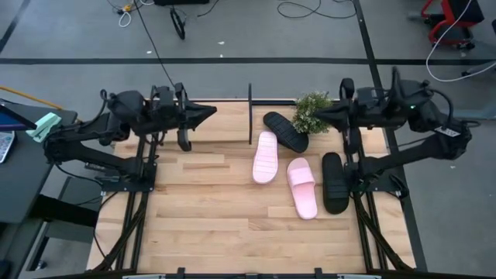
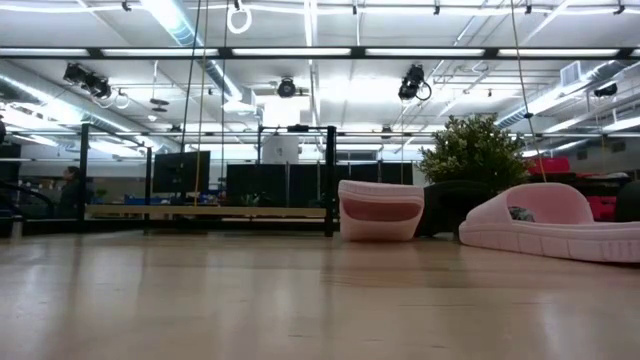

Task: Pick and place slides into the shelf
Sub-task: Put the bottom black slipper onto the shelf

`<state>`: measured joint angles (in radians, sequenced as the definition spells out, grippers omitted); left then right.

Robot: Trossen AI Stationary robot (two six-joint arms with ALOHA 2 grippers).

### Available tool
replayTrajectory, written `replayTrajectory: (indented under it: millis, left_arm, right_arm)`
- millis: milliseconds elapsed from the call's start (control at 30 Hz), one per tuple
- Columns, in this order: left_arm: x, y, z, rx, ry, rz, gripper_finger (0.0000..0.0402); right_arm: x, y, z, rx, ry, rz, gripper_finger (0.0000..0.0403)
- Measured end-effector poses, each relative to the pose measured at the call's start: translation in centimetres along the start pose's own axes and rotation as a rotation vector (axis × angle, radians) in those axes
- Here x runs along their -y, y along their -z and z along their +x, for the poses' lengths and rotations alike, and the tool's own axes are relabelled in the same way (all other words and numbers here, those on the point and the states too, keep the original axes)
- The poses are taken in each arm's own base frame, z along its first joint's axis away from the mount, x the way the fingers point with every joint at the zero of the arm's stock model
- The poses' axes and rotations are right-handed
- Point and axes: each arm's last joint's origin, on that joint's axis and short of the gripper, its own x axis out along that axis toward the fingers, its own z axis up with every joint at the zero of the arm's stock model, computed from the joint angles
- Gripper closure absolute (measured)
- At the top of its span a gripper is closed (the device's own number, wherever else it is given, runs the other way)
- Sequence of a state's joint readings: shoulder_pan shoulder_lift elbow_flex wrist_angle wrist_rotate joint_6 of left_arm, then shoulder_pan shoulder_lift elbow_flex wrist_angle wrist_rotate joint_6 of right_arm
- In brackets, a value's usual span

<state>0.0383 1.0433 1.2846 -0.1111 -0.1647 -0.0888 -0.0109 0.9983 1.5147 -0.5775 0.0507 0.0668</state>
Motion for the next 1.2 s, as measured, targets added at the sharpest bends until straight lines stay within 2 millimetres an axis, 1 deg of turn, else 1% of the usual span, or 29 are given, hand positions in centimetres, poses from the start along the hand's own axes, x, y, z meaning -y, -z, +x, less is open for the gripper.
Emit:
replayTrajectory:
  millis: [133,200,367,600,767,867,1100,1200]
  left_arm:
    - [0.0,0.5,0.4,-0.038,-0.003,0.002,0.0383]
    - [0.0,0.8,0.5,-0.061,-0.005,0.009,0.0387]
    - [0.0,0.9,0.8,-0.053,-0.03,0.006,0.0397]
    - [-0.1,1.0,0.7,-0.063,-0.051,0.016,0.039]
    - [-0.6,1.0,0.8,-0.066,-0.12,0.025,0.0394]
    - [-0.9,1.1,0.8,-0.077,-0.134,0.024,0.0386]
    - [-0.8,1.5,0.8,-0.109,-0.131,-0.004,0.0365]
    - [-1.0,1.6,0.7,-0.127,-0.141,-0.024,0.0363]
  right_arm:
    - [0.0,0.2,0.4,-0.106,0.011,0.051,0.0392]
    - [0.0,0.4,0.6,-0.132,0.016,0.051,0.0392]
    - [0.0,0.5,0.7,-0.145,0.016,0.025,0.0392]
    - [0.0,0.5,0.7,-0.145,0.016,0.026,0.0392]
    - [0.0,0.5,0.7,-0.145,0.013,-0.014,0.0392]
    - [0.0,0.5,0.7,-0.144,0.01,-0.032,0.0392]
    - [0.0,0.6,0.9,-0.151,0.011,-0.003,0.0392]
    - [0.0,1.1,0.9,-0.209,0.017,0.016,0.0392]
